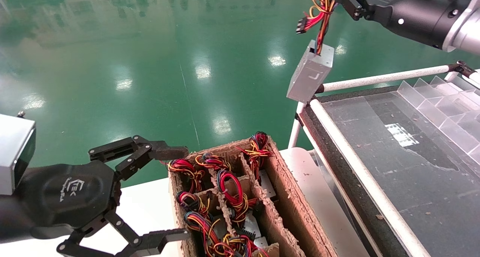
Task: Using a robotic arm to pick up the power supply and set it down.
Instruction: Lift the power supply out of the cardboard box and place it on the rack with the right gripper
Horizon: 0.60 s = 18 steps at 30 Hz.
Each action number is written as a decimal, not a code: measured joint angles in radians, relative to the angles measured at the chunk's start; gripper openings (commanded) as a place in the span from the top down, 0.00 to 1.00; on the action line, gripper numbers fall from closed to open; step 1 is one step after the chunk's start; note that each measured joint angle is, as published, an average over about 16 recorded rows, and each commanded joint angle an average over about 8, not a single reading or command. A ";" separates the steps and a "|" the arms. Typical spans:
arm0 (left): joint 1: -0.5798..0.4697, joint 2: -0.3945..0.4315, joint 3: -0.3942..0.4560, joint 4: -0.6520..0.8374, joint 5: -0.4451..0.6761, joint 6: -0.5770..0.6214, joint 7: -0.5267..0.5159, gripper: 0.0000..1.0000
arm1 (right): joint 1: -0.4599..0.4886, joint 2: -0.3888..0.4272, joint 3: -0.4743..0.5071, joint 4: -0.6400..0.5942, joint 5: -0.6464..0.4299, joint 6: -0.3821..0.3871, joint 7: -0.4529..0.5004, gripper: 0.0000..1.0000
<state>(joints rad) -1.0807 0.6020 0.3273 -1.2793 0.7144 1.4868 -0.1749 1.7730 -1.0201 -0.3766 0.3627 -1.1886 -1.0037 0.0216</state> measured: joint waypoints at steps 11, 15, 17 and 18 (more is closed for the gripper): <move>0.000 0.000 0.001 0.000 0.000 0.000 0.000 0.00 | 0.090 -0.019 0.004 -0.215 -0.022 0.104 -0.146 1.00; 0.000 0.000 0.001 0.000 0.000 0.000 0.000 0.00 | 0.104 -0.014 0.006 -0.260 -0.023 0.140 -0.179 1.00; 0.000 0.000 0.001 0.000 -0.001 0.000 0.000 0.00 | 0.109 -0.011 0.007 -0.278 -0.023 0.157 -0.192 1.00; 0.000 0.000 0.001 0.000 -0.001 0.000 0.000 0.00 | 0.111 -0.009 0.007 -0.286 -0.023 0.165 -0.197 1.00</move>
<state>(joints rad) -1.0809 0.6017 0.3282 -1.2793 0.7138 1.4865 -0.1745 1.8835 -1.0291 -0.3693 0.0770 -1.2121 -0.8392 -0.1751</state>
